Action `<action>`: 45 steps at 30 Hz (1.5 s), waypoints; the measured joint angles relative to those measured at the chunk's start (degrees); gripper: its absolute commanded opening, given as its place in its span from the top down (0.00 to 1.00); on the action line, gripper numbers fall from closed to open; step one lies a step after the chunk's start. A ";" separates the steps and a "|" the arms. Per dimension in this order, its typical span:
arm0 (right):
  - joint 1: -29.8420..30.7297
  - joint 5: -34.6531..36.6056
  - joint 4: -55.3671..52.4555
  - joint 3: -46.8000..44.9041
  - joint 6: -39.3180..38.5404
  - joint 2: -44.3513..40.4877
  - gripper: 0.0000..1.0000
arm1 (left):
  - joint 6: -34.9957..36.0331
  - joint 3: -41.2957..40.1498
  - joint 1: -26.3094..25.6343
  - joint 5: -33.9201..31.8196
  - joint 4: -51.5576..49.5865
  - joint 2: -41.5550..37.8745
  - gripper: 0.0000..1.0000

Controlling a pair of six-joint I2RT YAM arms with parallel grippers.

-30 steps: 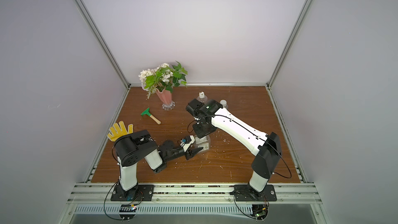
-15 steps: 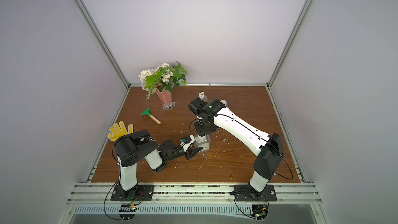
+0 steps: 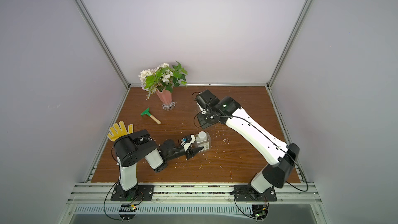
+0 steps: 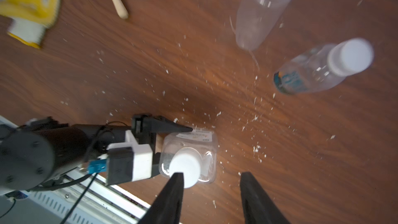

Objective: Screw on the bottle caps
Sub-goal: Screw the bottle cap onto the plastic bottle.

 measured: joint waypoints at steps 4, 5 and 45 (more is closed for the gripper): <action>-4.04 -0.66 8.98 -6.05 -4.87 -12.81 0.40 | -0.11 0.15 0.00 0.31 -3.04 -3.02 0.50; -5.40 -1.03 11.54 -8.39 -6.21 -16.00 0.38 | -0.11 0.17 0.00 0.44 -4.20 -4.33 0.50; -10.29 -56.02 43.60 -41.55 -44.33 -30.38 0.36 | 6.64 5.40 0.00 12.46 -52.02 -43.87 0.53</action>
